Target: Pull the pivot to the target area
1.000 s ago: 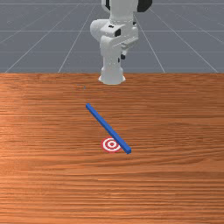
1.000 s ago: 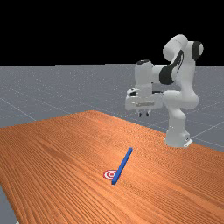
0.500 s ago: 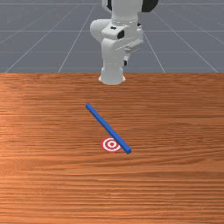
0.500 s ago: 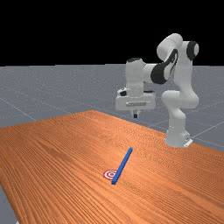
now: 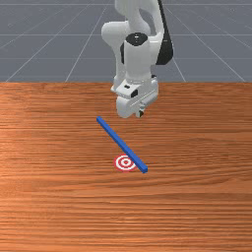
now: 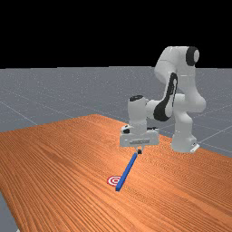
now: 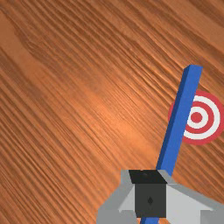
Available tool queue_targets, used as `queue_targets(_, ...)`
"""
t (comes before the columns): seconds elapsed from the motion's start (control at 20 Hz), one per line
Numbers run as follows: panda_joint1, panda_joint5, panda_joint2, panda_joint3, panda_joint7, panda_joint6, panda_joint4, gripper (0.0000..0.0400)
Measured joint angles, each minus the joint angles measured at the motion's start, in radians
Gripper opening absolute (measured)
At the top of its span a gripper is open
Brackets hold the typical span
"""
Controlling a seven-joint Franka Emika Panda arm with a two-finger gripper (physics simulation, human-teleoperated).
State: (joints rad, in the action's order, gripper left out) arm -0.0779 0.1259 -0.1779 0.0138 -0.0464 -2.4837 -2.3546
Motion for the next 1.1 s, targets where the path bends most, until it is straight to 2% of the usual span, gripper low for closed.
queue_targets(0.1, -0.021, -0.054, -0.01, -0.001, 0.057, 0.001, 0.002, 0.0)
queue_targets(0.25, -0.039, -0.046, -0.03, 0.001, 0.121, -0.027, 0.003, 0.0)
queue_targets(0.3, -0.038, -0.053, -0.038, 0.004, 0.088, -0.121, -0.03, 0.0)
queue_targets(0.4, -0.04, -0.051, -0.076, 0.005, 0.086, -0.195, -0.043, 0.0)
queue_targets(0.45, -0.108, -0.197, -0.119, -0.06, 0.236, -0.09, 0.017, 0.0)
queue_targets(0.5, -0.106, -0.172, -0.151, -0.06, 0.213, -0.133, 0.017, 0.0)
queue_targets(0.55, -0.064, -0.039, -0.18, -0.016, 0.19, -0.19, 0.008, 0.0)
queue_targets(0.7, -0.074, -0.002, -0.299, -0.02, 0.236, -0.283, 0.035, 0.0)
queue_targets(0.8, -0.037, -0.001, -0.302, -0.021, 0.186, -0.284, 0.024, 0.0)
queue_targets(0.85, -0.037, 0.047, -0.3, -0.045, 0.277, -0.292, 0.018, 0.0)
queue_targets(0.95, 0.014, 0.071, -0.3, -0.064, 0.266, -0.292, 0.017, 0.0)
queue_targets(1.05, 0.064, 0.067, -0.302, -0.069, 0.204, -0.285, 0.023, 0.0)
queue_targets(1.1, 0.102, 0.021, -0.302, -0.051, 0.073, -0.277, 0.027, 0.0)
